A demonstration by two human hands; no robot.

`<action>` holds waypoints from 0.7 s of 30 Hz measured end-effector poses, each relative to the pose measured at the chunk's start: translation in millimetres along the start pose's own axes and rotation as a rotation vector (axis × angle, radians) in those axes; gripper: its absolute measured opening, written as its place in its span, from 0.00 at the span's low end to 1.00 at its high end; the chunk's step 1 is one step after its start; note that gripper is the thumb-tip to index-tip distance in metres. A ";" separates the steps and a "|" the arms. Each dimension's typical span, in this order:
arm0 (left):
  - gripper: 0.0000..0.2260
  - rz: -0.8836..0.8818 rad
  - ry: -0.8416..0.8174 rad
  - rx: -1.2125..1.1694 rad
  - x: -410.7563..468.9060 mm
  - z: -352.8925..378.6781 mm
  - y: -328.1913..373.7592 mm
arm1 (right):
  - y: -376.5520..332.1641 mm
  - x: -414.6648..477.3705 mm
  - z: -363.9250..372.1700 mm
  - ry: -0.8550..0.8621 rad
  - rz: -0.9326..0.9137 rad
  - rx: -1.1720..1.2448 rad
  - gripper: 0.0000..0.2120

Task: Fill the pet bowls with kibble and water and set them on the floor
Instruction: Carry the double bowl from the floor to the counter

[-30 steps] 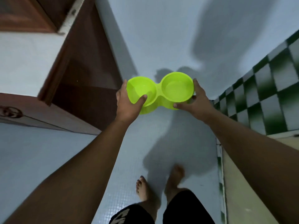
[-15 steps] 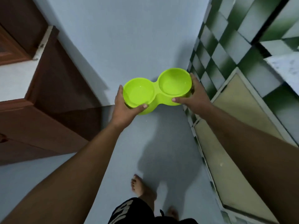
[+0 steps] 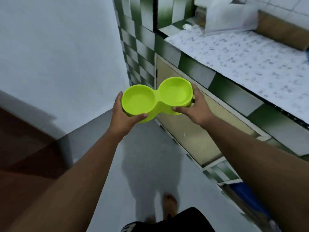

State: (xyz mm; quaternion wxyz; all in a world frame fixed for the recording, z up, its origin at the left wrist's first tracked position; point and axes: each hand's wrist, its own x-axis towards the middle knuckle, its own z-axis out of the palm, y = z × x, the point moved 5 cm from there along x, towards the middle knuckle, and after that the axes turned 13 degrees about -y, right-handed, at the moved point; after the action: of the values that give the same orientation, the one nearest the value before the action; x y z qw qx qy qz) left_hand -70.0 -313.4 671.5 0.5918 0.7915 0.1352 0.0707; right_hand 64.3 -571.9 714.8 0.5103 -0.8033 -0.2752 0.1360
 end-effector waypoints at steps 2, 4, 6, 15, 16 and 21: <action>0.60 0.032 -0.060 0.054 -10.6 13.0 10.0 | 4.8 -36.2 -8.8 0.070 0.036 0.004 0.46; 0.58 0.062 -0.119 0.090 -20.9 29.9 18.1 | 8.3 -72.1 -16.8 0.128 0.067 -0.008 0.48; 0.58 0.093 -0.171 0.106 -32.7 52.1 28.5 | 10.7 -106.7 -29.3 0.185 0.086 -0.021 0.48; 0.60 0.149 -0.453 0.137 -77.4 196.0 76.1 | 38.3 -279.1 -118.7 0.457 0.252 -0.009 0.52; 0.60 0.166 -0.481 0.147 -84.2 217.3 84.6 | 41.5 -299.6 -131.6 0.489 0.257 -0.010 0.51; 0.56 0.295 -0.631 0.179 -124.4 336.5 126.9 | 72.7 -414.8 -195.6 0.655 0.406 -0.013 0.55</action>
State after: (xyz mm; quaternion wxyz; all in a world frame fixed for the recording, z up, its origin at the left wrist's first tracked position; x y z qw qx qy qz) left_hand -80.6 -692.7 701.3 0.5161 0.8341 -0.1642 -0.1047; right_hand -152.5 -982.4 710.3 0.5288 -0.8456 0.0662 -0.0311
